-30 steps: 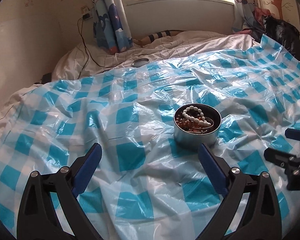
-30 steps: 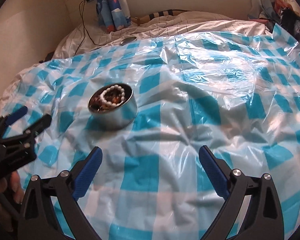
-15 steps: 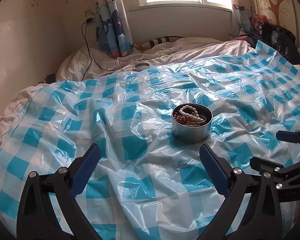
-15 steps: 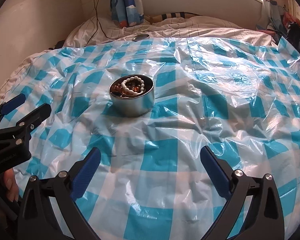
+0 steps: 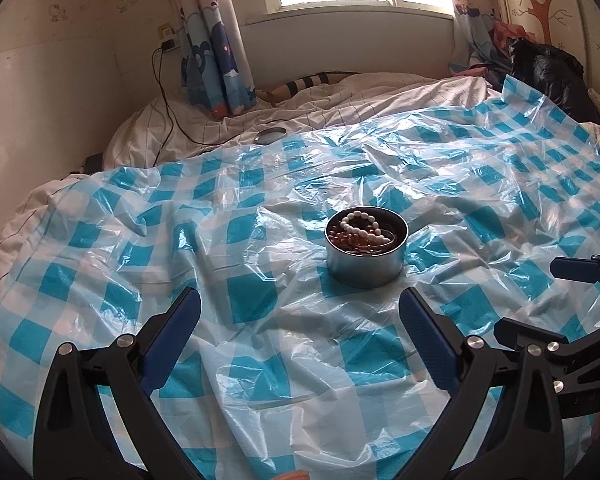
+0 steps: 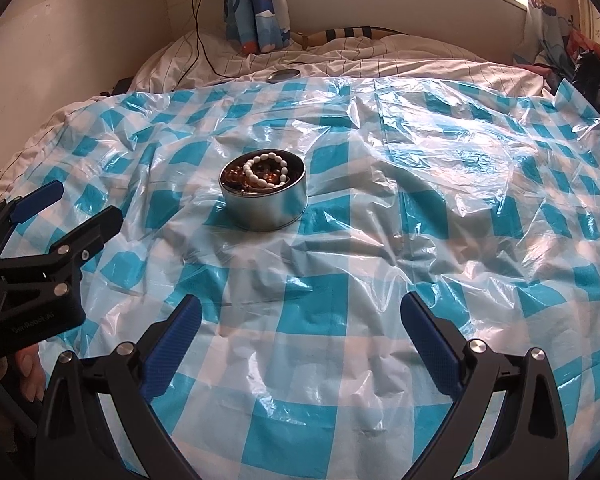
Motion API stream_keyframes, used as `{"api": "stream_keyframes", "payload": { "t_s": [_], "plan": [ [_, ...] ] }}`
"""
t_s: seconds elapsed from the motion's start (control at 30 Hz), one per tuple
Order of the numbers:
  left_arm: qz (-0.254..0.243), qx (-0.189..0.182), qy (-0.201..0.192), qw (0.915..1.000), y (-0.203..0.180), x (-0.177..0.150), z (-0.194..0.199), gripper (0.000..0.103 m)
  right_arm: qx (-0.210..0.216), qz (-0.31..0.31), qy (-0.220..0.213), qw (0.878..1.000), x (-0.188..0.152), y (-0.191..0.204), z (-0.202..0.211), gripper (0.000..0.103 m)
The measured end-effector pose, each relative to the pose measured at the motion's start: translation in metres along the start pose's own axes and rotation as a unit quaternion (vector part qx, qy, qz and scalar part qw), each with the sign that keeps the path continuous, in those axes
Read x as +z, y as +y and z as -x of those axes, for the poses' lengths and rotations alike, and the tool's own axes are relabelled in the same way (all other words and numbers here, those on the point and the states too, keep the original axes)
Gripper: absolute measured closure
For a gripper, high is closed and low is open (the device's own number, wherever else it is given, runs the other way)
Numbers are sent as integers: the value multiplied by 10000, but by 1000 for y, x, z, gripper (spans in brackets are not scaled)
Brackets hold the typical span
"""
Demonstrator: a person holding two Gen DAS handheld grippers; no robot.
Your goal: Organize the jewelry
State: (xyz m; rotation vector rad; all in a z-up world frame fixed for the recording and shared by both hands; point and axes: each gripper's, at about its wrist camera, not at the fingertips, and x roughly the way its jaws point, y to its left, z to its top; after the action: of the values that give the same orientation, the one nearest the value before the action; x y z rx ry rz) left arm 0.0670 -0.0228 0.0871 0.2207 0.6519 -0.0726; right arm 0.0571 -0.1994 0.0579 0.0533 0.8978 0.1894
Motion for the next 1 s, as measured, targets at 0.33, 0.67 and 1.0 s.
{"api": "stream_keyframes", "payload": {
  "t_s": [0.33, 0.67, 1.0],
  "plan": [
    [35, -52, 3, 10000, -5, 0, -3, 8, -36, 6, 22, 10000, -2, -4, -1, 7],
    [23, -34, 88, 10000, -6, 0, -8, 8, -39, -25, 68, 10000, -3, -10, -1, 7],
    [-12, -81, 107, 9999, -9, 0, -8, 8, -37, -6, 97, 9999, -4, -9, -3, 7]
  ]
}}
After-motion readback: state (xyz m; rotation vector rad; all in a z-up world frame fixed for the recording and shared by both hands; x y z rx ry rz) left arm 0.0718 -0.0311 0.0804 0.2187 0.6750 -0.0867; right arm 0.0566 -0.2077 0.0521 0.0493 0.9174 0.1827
